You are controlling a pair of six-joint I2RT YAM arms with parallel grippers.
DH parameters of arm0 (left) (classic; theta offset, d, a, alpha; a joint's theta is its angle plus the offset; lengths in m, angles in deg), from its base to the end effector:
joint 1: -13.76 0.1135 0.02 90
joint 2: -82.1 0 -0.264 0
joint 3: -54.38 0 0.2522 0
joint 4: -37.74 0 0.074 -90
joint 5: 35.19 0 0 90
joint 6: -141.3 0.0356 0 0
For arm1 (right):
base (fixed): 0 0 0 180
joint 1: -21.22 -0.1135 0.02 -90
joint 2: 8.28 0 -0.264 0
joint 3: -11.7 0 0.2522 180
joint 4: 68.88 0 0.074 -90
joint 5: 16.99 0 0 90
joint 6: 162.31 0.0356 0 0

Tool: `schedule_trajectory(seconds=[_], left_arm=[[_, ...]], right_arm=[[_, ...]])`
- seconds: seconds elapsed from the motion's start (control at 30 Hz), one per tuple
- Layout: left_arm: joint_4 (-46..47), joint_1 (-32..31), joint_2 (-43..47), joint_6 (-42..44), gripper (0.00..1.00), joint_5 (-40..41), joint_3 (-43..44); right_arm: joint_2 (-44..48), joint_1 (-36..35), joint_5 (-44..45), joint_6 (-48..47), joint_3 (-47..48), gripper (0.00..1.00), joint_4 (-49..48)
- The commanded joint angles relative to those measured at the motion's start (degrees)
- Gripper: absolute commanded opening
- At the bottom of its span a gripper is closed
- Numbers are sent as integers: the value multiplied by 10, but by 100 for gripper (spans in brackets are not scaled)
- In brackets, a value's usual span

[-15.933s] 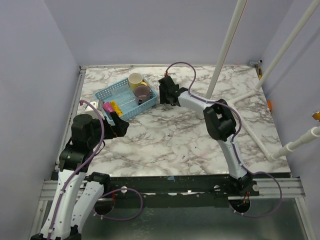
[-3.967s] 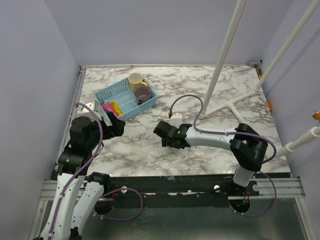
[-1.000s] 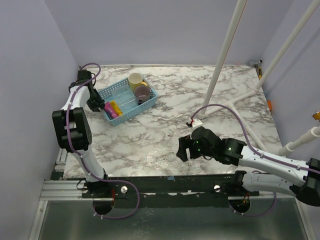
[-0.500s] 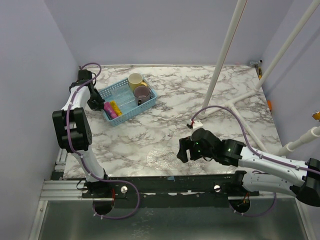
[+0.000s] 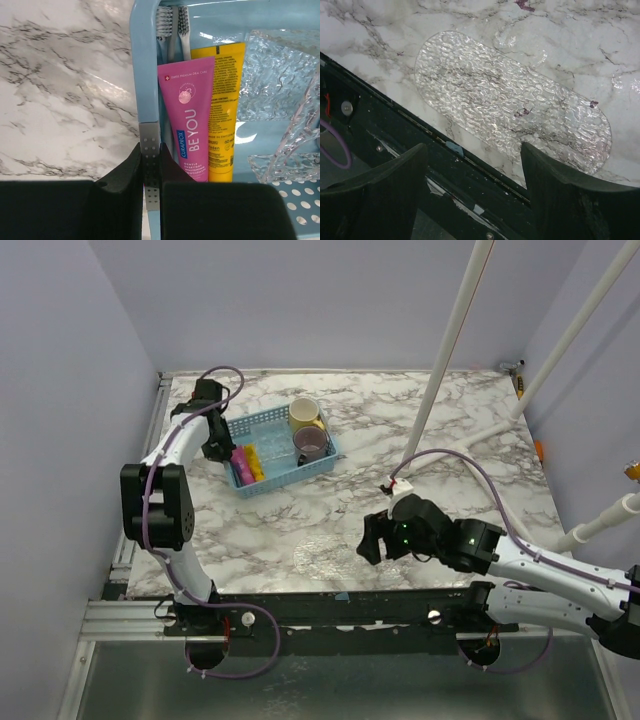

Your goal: Prepare toiletry sets of a toothbrush and toothpaste on the tray

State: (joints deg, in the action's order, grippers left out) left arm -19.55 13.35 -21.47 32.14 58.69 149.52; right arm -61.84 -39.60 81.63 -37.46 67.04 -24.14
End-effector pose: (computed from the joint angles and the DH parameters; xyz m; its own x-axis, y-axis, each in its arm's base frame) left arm 0.3765 -0.0003 0.2333 -0.8542 -0.3214 -0.4087 -0.3187 0.9447 -0.0767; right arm 0.0998 0.1678 0.2593 -0.7354 -0.1581 -0.6589 -0.4747 0.8142 0.3344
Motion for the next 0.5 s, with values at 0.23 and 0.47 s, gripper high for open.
schedule_trajectory(seconds=[0.23, 0.47], left_arm=[[-12, -77, 49, 69, 0, -84, -19], [-27, -131, 40, 52, 0, -88, -16]], right_arm=[[33, -4, -50, -13, 37, 78, 34], [41, -4, -50, -11, 44, 78, 39]])
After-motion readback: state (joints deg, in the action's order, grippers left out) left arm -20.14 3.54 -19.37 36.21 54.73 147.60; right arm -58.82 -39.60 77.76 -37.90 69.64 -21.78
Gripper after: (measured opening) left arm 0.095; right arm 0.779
